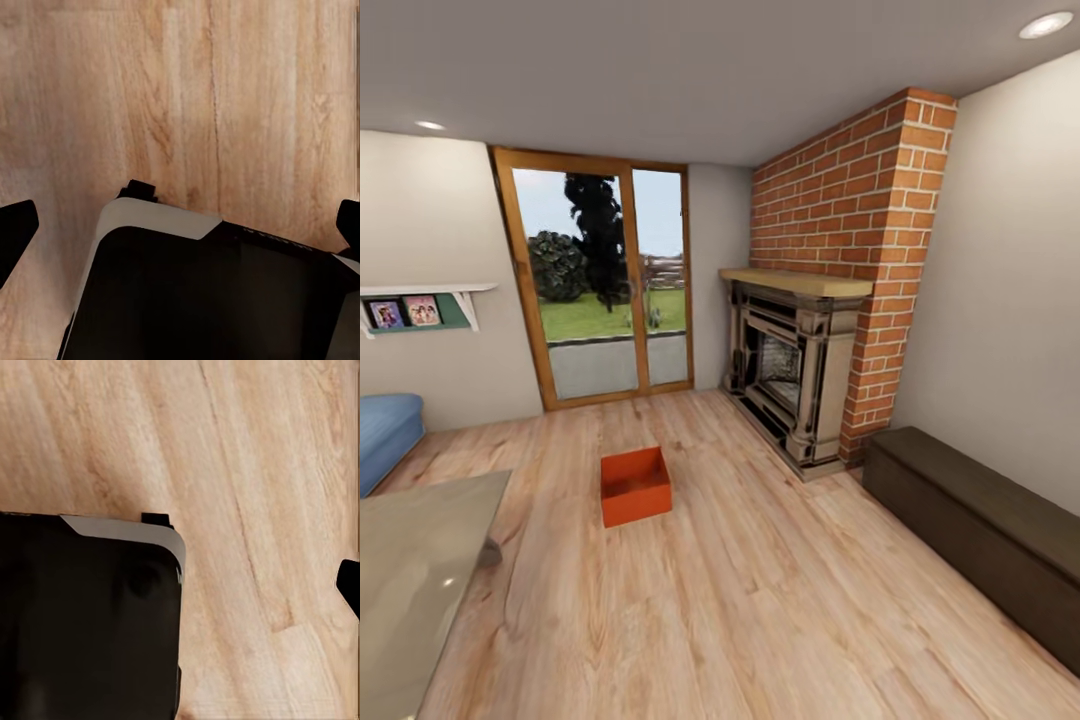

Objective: Move the two storage containers from the living room to the garage. In the garage, place one container on the floor and stack the other container on top of it (either order is fine).

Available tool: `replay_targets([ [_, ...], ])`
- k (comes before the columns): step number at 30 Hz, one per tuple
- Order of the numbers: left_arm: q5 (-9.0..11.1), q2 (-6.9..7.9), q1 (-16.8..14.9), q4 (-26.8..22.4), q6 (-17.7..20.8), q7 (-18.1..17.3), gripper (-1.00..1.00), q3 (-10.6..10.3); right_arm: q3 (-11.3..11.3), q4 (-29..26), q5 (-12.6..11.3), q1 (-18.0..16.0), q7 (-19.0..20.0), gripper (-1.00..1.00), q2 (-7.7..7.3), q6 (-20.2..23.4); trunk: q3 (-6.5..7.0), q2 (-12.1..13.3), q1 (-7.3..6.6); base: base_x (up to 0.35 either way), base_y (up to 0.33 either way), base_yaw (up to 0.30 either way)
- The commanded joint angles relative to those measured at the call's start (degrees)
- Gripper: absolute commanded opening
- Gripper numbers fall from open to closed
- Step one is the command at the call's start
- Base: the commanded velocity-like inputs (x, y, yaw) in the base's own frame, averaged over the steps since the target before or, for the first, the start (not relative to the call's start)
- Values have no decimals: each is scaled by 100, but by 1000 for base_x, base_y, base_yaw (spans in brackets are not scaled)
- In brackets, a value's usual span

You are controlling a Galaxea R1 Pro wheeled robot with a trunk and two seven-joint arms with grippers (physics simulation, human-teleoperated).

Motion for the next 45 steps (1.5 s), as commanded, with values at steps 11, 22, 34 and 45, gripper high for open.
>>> replay_targets([
  [11,45,1,-4,-1,-11,22,100,-55,39,18,-53,-11,-3,100,16,-46,-11,-8,4,292,-207,125],
  [22,45,-2,-4,-1,-11,22,100,-54,47,18,-54,-10,-20,100,15,-46,-11,-8,4,290,-205,267],
  [34,45,-2,-4,-1,-11,22,100,-50,46,18,-54,-11,-21,100,15,-46,-11,-8,4,186,-87,269],
  [45,45,-2,-4,-1,-11,22,100,-54,39,18,-54,-9,-21,100,15,-46,-11,-8,4,11,-2,264],
])
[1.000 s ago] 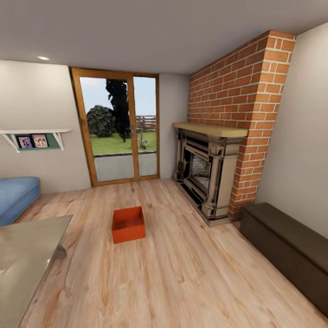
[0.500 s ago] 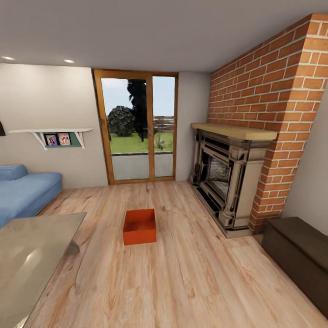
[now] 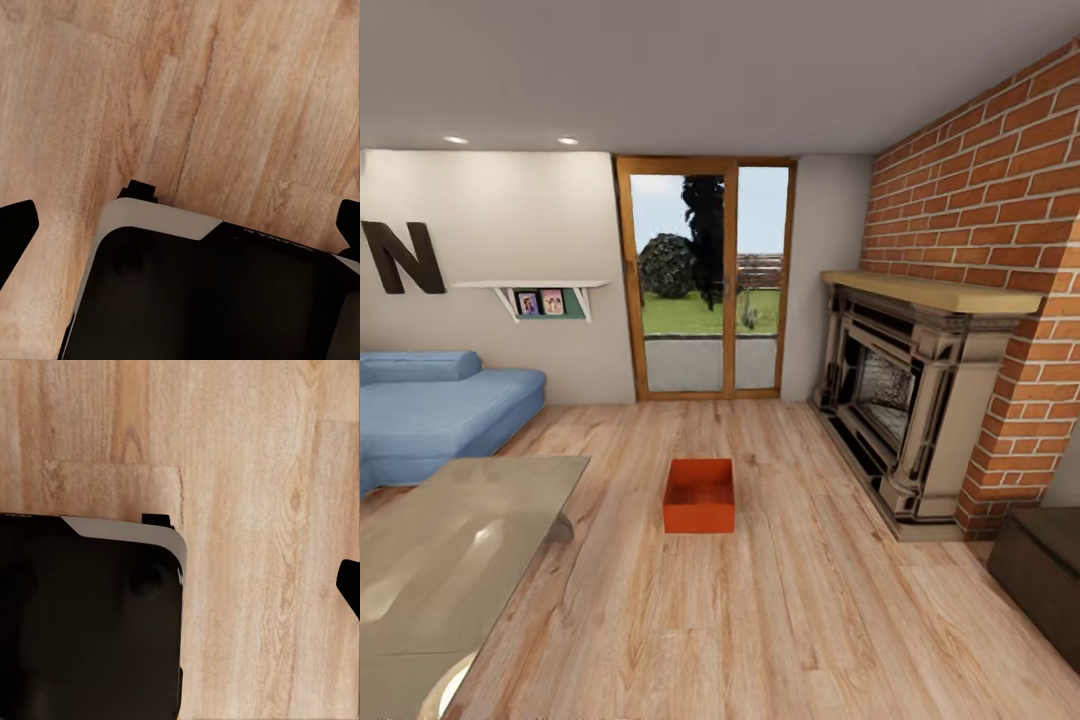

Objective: Move the two storage containers from the living room to the garage. In the garage, place one container on the floor and stack the other container on top of it (either order is fine).

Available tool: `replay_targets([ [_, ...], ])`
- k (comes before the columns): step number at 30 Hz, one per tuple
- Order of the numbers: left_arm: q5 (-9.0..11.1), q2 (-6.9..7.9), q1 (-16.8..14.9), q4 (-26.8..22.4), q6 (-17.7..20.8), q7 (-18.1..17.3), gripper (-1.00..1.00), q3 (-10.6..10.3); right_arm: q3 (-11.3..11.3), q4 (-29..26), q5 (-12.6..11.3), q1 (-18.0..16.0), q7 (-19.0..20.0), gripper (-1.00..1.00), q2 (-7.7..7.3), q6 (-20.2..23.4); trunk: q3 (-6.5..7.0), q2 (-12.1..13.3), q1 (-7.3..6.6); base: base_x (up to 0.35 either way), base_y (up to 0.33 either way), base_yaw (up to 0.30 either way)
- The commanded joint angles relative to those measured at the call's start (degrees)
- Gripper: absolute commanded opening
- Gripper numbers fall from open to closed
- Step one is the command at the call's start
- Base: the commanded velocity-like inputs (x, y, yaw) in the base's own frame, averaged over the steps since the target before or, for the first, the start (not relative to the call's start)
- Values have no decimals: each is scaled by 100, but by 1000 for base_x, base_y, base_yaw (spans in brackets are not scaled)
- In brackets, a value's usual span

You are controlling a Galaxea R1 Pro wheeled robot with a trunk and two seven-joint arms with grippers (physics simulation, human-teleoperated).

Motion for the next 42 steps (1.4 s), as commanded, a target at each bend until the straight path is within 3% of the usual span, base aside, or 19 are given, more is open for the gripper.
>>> replay_targets([
  [1,45,-2,-5,1,-5,22,100,-49,49,18,-45,-8,-12,100,1,-35,-11,-9,2,1,0,175],
  [38,110,56,-5,6,100,22,100,-43,-5,18,-101,-8,50,100,24,-20,-11,-9,2,294,0,7],
  [42,110,210,-5,19,176,22,100,-48,26,18,-57,-9,44,100,41,0,-11,-9,2,323,0,0],
])
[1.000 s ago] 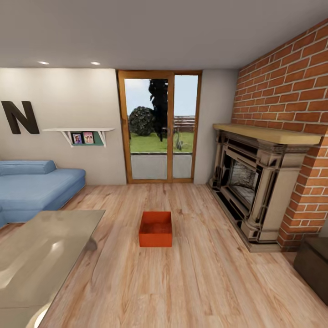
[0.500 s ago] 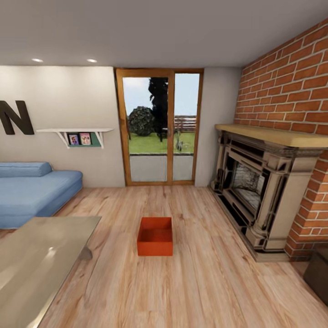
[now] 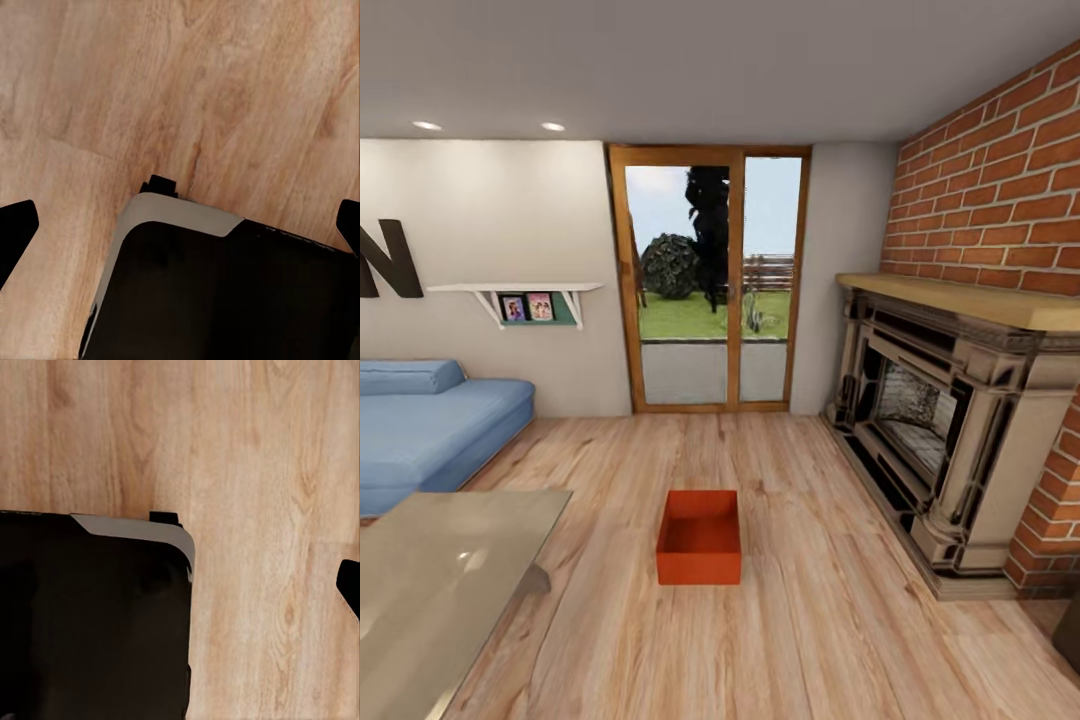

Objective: Move the two storage containers from the living room to the garage. In the garage, place one container on the floor and stack the other container on top of it (either order is fine).

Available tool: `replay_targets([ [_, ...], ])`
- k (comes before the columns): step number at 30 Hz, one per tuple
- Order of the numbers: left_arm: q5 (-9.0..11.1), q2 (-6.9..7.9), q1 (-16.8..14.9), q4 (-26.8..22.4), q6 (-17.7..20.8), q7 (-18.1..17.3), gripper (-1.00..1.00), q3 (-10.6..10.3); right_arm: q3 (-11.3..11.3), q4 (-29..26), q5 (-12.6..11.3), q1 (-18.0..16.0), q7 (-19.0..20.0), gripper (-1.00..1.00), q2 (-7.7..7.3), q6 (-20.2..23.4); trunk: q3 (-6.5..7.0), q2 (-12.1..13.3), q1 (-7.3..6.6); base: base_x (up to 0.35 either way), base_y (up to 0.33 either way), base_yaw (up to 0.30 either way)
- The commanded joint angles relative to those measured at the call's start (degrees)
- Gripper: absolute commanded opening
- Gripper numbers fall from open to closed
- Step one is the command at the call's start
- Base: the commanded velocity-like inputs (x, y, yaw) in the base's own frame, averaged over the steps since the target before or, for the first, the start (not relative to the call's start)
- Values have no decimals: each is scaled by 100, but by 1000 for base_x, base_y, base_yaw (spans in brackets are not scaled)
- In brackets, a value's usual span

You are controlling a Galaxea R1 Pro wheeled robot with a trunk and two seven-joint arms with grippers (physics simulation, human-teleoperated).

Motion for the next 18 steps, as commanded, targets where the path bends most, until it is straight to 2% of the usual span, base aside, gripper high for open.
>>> replay_targets([
  [1,46,13,-2,1,24,13,100,-50,43,18,-52,-8,-18,100,2,-31,-10,-8,5,323,0,0],
  [6,23,44,186,-1,-8,13,100,-51,12,18,-98,-10,-60,100,8,-24,-10,-8,5,323,0,0],
  [18,17,35,215,-1,-3,13,100,-51,27,18,-62,-8,-13,100,7,-92,-10,-8,5,323,0,0],
])
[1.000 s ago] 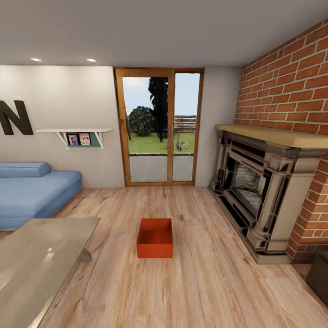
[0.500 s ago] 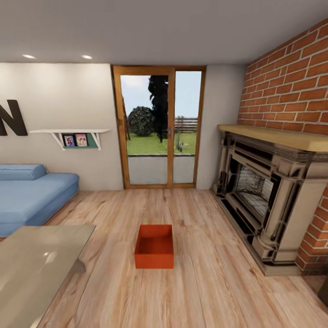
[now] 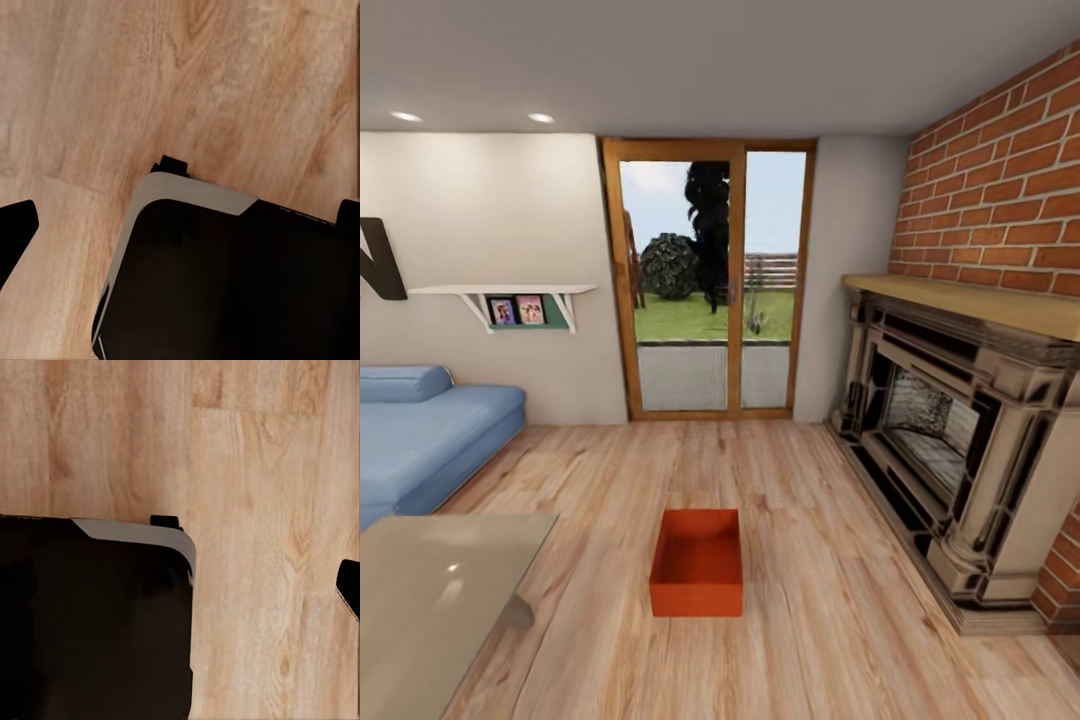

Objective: Move the two storage containers from the living room to the garage. In the garage, place one container on the floor and stack the other container on top of it (either order is fine).

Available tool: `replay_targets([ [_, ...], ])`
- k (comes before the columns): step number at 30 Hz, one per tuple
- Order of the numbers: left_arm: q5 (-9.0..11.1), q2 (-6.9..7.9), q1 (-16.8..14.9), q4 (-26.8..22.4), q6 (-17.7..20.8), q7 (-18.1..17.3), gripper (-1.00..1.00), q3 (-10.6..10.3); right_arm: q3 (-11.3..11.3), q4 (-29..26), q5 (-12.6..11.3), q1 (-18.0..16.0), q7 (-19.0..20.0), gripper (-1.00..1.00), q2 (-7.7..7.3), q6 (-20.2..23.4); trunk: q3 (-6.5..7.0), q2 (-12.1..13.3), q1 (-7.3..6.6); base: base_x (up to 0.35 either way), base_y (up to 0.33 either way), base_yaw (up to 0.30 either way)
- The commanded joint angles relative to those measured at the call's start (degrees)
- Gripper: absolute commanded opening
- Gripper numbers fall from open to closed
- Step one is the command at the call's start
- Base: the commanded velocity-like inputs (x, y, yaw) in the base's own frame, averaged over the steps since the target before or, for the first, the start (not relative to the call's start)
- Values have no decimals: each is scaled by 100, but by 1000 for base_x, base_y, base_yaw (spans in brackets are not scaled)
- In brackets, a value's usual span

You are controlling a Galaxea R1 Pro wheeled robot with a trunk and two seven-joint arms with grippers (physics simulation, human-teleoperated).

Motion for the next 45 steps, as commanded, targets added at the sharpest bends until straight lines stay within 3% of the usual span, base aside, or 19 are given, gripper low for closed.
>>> replay_targets([
  [1,47,-5,-5,0,7,13,100,-49,50,18,-33,-9,-10,100,4,-34,-10,-8,5,323,0,0],
  [45,47,-26,4,0,-4,15,100,-49,16,18,-98,-9,-20,100,-36,9,-10,-8,5,323,0,0],
])
